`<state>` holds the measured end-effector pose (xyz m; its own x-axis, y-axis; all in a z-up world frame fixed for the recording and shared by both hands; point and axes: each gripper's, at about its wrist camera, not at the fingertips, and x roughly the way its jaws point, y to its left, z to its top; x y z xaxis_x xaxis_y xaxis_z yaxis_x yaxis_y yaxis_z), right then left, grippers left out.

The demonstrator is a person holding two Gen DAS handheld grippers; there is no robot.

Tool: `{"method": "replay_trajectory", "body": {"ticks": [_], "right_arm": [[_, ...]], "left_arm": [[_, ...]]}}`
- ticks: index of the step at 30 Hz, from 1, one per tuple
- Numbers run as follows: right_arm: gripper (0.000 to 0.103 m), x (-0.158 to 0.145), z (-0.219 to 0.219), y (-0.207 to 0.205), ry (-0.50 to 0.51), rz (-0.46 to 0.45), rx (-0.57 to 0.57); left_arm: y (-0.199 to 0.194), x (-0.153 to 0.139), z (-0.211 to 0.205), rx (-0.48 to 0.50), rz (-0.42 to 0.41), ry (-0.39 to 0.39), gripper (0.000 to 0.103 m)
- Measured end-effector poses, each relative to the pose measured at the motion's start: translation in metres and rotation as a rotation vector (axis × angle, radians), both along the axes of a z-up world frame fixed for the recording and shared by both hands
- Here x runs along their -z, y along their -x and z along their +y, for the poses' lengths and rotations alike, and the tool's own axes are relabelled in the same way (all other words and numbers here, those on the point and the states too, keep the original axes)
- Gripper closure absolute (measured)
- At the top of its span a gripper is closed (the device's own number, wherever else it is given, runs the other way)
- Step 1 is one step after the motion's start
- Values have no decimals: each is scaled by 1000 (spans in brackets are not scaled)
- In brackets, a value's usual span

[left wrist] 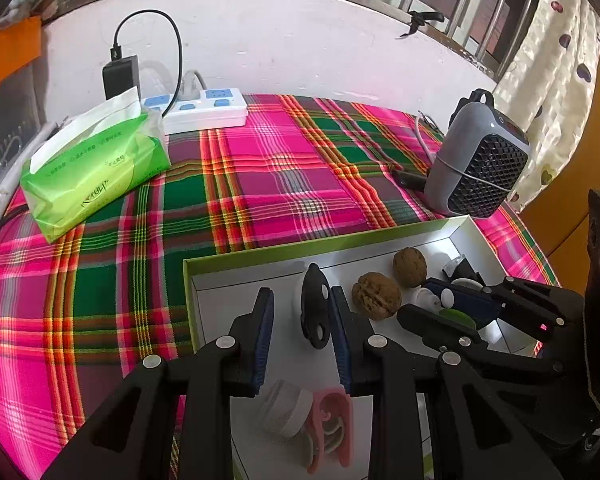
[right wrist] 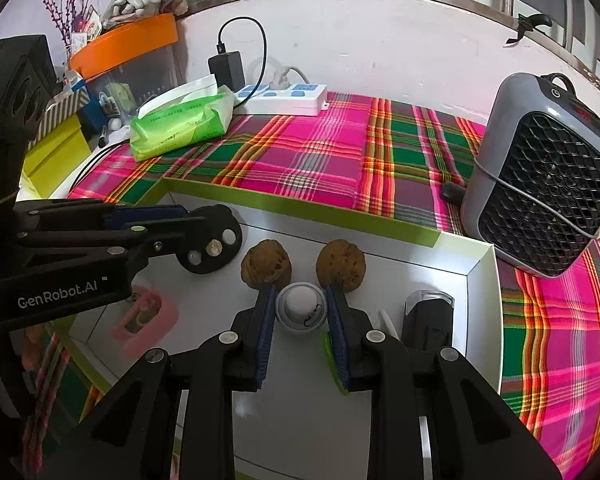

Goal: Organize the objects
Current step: 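Open the left tool to release the black dotted device in the box, then open the right tool to release the white puck between the walnuts, then withdraw both tools from the box toward the pink clip on the tablecloth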

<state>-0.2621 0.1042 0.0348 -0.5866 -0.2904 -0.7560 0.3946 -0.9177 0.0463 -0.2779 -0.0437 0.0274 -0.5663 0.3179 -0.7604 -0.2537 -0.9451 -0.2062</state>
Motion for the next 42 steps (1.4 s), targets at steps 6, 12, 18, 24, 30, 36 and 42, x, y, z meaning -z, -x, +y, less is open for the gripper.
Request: {"method": "replay_trajectory", "body": {"ticks": [6, 12, 18, 24, 30, 36, 42], "right_arm": [[76, 0, -1, 1, -7, 2, 3], [76, 0, 0, 1, -6, 2, 2], [71, 0, -1, 1, -8, 3, 8], [60, 0, 1, 0, 4, -3, 26], [56, -4, 4, -8, 27, 6, 36], [56, -8, 5, -19, 38, 9, 56], [56, -14, 5, -32, 38, 21, 66]], "left_arm": [[0, 0, 0, 2, 0, 3, 75], [0, 2, -3, -9, -2, -1, 70], [-1, 3, -3, -10, -2, 3, 69], [-6, 3, -2, -11, 1, 15, 66], [-17, -1, -4, -22, 15, 20, 63], [-33, -11, -8, -46, 46, 31, 63], [-56, -21, -5, -56, 87, 86, 63]]}}
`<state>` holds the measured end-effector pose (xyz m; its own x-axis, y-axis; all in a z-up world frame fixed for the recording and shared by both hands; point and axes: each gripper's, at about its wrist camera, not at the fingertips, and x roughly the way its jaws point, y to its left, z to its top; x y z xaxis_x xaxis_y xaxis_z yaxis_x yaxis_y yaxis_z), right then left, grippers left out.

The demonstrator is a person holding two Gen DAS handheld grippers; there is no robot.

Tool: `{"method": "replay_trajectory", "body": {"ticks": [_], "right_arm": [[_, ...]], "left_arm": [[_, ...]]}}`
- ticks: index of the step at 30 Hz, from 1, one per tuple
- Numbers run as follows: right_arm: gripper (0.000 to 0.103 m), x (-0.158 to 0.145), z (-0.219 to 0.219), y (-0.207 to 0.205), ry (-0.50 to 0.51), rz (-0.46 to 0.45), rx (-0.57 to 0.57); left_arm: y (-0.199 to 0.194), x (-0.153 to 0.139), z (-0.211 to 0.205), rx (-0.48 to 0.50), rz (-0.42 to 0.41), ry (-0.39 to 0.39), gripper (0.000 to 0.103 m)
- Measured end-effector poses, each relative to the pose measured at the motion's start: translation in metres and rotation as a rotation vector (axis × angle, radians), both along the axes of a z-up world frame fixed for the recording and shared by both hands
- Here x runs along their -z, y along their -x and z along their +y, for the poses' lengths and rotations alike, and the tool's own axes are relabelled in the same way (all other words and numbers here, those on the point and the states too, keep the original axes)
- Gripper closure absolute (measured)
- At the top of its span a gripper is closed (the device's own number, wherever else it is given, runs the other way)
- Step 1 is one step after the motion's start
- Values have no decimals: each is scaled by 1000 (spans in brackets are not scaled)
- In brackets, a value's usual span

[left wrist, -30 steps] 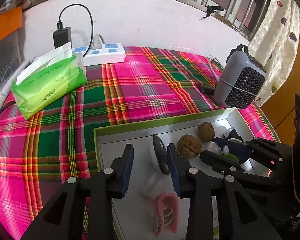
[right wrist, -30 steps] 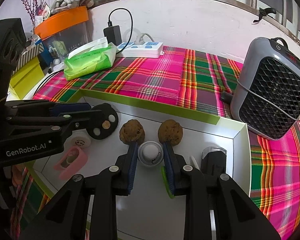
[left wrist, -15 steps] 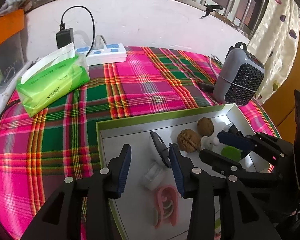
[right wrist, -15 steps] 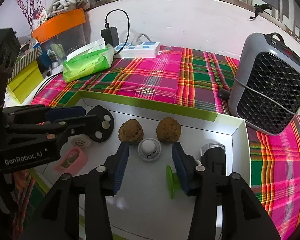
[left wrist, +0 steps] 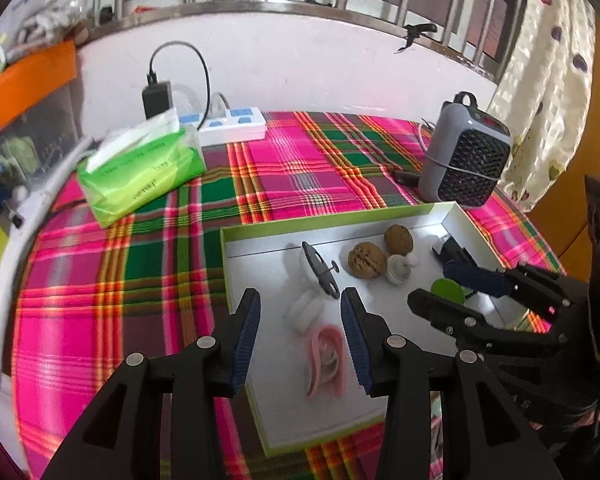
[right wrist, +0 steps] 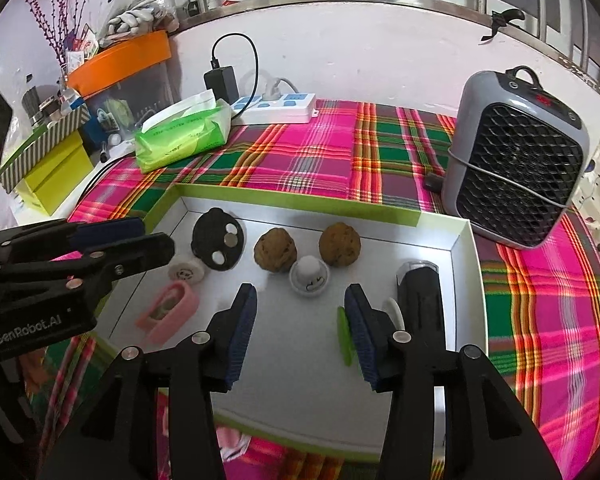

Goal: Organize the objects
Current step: 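Withdraw both tools from the box toward the pink clip on the tablecloth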

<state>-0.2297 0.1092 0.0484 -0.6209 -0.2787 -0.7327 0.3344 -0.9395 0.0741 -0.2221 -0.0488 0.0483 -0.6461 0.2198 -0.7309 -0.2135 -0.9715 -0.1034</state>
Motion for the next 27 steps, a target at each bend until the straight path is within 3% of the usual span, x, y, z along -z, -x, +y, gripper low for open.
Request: {"method": "replay_trajectory", "body": {"ticks": [3, 17, 27], "right_arm": [[56, -4, 0, -7, 3, 11, 2], [56, -20, 1, -51, 26, 64, 32], [56, -16, 6, -91, 19, 57, 62]], "left_arm": [[-13, -6, 2, -2, 33, 37, 63], [-65, -17, 1, -40, 91, 61, 63], [-97, -11, -6, -66, 78, 42, 63]]}}
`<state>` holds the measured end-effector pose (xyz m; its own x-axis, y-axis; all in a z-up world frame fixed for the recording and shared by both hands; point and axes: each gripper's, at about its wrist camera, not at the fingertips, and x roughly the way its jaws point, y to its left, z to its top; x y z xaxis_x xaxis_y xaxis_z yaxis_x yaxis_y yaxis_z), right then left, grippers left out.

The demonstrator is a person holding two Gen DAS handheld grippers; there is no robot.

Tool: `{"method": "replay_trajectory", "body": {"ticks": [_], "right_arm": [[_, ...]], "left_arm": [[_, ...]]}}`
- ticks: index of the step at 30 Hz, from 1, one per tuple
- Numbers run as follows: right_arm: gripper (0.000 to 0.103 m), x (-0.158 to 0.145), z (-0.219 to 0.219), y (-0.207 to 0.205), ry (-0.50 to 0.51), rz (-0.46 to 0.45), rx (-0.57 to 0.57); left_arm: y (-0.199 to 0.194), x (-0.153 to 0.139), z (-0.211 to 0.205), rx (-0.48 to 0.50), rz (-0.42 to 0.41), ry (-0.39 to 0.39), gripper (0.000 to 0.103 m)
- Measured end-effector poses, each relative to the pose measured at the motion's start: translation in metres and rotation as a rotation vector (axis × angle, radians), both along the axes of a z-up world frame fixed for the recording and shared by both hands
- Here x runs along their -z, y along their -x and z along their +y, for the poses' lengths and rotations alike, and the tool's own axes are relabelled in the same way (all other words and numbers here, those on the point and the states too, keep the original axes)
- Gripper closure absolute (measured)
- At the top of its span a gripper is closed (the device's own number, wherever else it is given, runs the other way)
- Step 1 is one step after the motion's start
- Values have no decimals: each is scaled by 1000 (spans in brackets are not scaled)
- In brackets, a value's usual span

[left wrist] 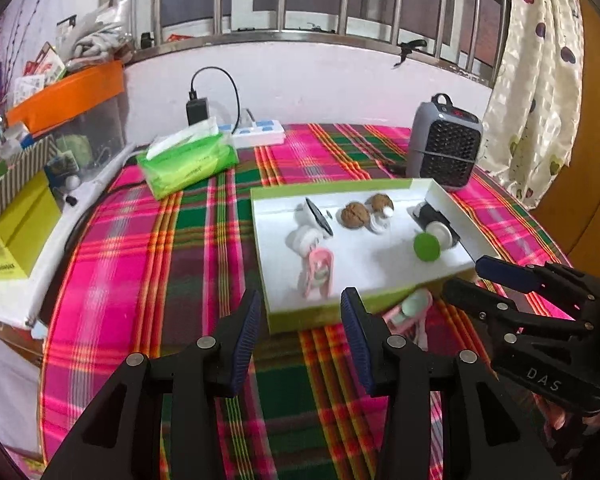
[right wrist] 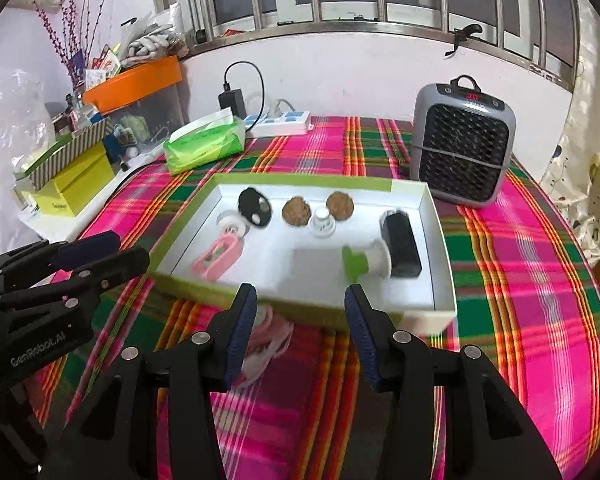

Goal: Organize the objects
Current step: 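Withdraw both tools from the box toward the pink clip on the tablecloth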

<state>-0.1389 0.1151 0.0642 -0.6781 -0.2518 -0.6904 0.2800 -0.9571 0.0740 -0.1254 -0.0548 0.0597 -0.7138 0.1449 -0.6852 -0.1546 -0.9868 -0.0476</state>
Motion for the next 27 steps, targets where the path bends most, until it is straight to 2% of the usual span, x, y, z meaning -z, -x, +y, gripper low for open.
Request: {"method": "replay_trajectory", "body": {"ticks": [9, 13, 19, 27], "right_arm": [[56, 12, -6, -18, -8, -28, -16], [50, 17, -8, -23, 0, -47, -20], [49, 31, -12, -27, 5, -103, -23], [49, 36, -19, -25, -10, -110, -11]], "left_arm": [[-16, 8, 1, -9, -21, 3, 63], [-20, 13, 0, -10, -36, -2, 63], [-26, 27, -5, -4, -78, -45, 63], [-30, 44, -19, -25, -124, -92, 63]]}}
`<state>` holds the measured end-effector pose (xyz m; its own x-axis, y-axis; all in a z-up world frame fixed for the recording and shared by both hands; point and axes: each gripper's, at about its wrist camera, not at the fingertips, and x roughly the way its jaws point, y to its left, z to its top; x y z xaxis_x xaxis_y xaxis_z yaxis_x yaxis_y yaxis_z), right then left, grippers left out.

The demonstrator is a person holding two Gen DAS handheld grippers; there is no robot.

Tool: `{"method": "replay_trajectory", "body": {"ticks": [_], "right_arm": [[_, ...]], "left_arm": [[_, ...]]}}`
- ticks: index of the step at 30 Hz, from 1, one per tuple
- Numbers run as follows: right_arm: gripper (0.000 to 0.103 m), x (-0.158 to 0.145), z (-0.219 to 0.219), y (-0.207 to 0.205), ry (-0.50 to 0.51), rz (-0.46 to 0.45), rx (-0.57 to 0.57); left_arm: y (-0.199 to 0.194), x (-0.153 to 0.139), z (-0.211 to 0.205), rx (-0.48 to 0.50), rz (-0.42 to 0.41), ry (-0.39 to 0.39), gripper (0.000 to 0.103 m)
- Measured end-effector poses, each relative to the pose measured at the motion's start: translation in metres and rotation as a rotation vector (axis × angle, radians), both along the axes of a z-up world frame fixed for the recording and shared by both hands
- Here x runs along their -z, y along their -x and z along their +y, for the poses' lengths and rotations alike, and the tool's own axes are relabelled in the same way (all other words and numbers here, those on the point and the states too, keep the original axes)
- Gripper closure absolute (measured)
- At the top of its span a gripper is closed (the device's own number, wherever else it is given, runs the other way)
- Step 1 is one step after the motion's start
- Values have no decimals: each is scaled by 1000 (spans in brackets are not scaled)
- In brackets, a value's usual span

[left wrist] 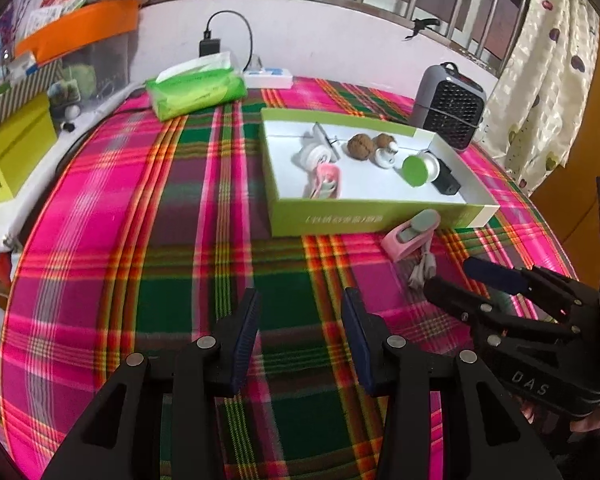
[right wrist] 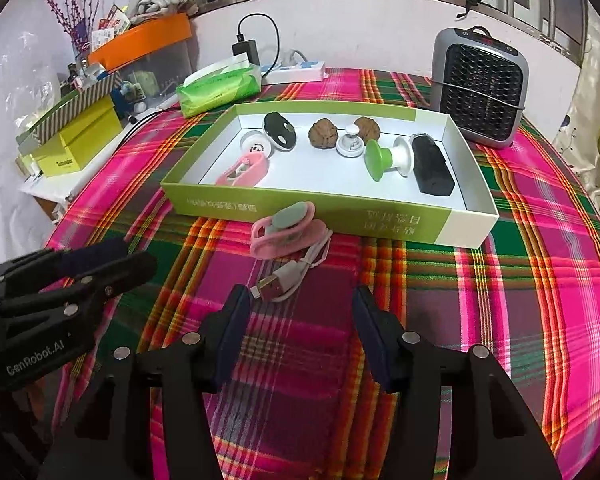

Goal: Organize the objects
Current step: 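Withdraw both tools from the box toward the pink clip on the tablecloth, then grasp the white cable attached to the pink clip with the right tool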

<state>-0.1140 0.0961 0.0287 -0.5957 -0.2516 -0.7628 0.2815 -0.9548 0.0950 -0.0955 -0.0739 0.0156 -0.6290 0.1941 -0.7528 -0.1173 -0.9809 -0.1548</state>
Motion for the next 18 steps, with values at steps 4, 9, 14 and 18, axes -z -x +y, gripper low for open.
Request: {"method": "replay_trajectory", "body": {"ticks": [4, 9, 14, 18], "right_arm": [[49, 4, -6, 5, 9, -15, 0], [49, 6, -14, 13, -21, -6, 38], [49, 9, -16, 17, -49, -10, 59], [49, 9, -14, 16, -46, -13, 49]], "left_arm": [[-1, 6, -4, -4, -10, -8, 63], [-1, 10, -6, 0, -22, -20, 63], [-1, 11, -9, 12, -17, -34, 63], [-2, 12, -10, 18, -15, -40, 63]]}}
